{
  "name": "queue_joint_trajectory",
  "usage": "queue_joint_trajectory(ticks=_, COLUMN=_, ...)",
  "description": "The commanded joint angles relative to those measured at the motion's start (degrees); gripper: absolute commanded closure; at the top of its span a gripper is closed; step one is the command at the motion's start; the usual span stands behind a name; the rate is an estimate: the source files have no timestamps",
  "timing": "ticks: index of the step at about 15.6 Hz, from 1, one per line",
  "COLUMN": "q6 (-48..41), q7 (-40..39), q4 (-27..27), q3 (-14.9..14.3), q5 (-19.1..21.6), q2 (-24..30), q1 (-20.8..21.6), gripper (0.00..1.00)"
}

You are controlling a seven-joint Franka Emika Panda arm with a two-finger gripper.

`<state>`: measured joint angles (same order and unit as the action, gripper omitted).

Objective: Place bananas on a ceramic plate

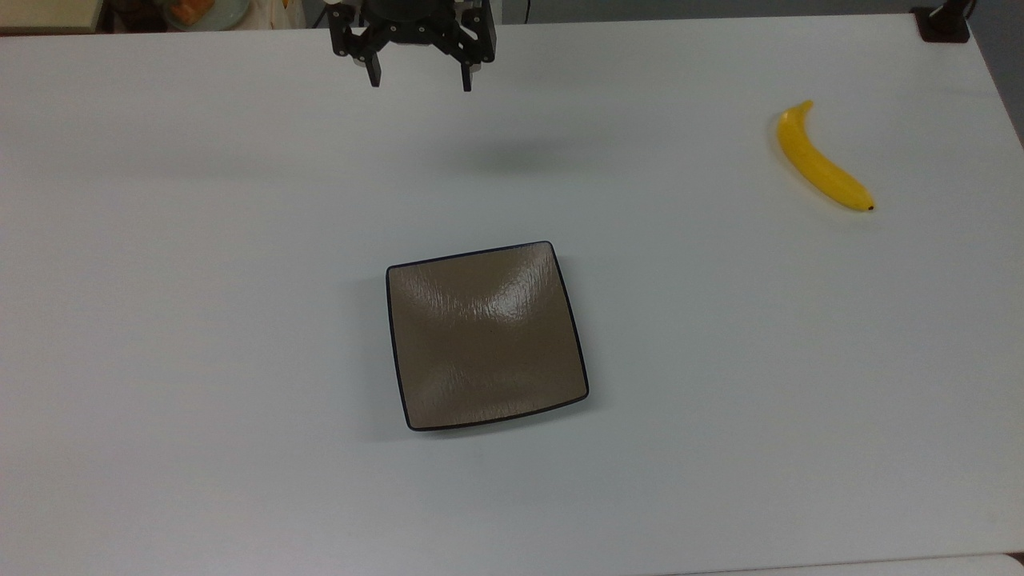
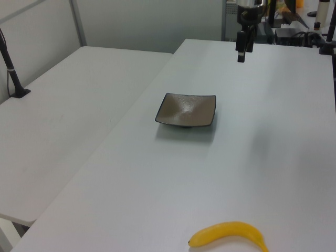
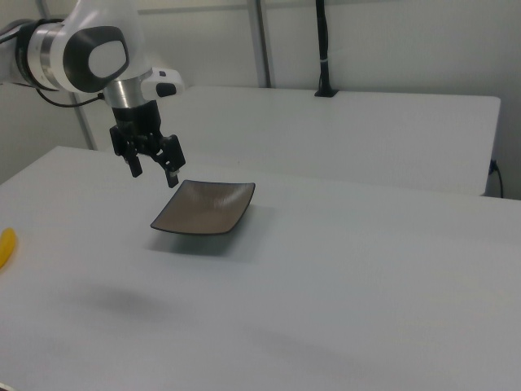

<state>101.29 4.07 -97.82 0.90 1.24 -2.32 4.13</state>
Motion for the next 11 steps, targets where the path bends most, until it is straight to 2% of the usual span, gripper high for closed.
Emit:
queue_joint_trajectory(ticks=1, q6=1.3, q7=-1.8, q4=-3.9, q3=-1.1, q5=-1.0, q2=2.1, q1=2.1, gripper=0.0)
queue_joint_trajectory(ticks=11, q6=1.5, q7=-1.8, q4=-3.8, q3=-1.1, q5=-1.0, q2=2.6, q1=1.7, gripper=0.0)
